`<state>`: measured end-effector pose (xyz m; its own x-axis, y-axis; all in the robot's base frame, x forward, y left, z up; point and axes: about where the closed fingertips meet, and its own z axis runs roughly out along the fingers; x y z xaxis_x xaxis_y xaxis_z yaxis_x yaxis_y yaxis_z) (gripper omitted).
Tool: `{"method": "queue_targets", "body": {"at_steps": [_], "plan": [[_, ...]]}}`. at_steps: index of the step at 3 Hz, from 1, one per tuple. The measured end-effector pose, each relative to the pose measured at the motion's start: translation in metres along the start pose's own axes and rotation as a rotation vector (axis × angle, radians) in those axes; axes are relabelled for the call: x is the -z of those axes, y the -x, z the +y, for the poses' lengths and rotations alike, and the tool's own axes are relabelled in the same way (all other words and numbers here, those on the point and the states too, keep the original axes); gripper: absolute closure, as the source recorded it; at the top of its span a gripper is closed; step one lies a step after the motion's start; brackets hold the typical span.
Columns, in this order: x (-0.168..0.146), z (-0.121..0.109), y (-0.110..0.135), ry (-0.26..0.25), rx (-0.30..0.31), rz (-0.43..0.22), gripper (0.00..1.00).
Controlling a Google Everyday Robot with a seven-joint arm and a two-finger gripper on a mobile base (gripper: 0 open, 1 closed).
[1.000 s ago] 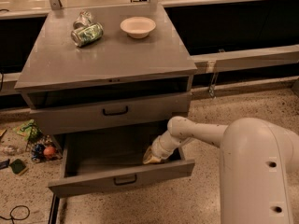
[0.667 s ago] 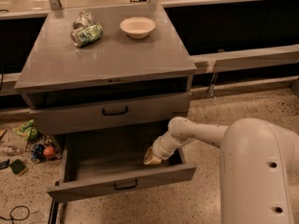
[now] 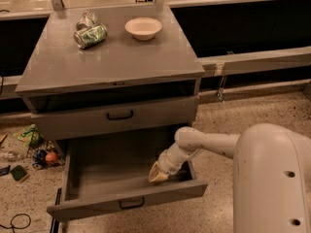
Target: Open middle drawer
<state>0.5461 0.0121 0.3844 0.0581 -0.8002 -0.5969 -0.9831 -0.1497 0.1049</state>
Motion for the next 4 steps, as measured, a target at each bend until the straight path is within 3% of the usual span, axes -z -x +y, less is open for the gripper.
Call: {"method": "queue_targets", "body": {"at_steps": [1,3,4], "plan": [[-0.002,0.026,0.006,0.036,-0.023,-0.024,1.00],[0.086,0.026,0.027,-0.187,-0.003,-0.062,1.00],[0.140,0.028,0.035,-0.315,0.003,-0.139,0.98]]}}
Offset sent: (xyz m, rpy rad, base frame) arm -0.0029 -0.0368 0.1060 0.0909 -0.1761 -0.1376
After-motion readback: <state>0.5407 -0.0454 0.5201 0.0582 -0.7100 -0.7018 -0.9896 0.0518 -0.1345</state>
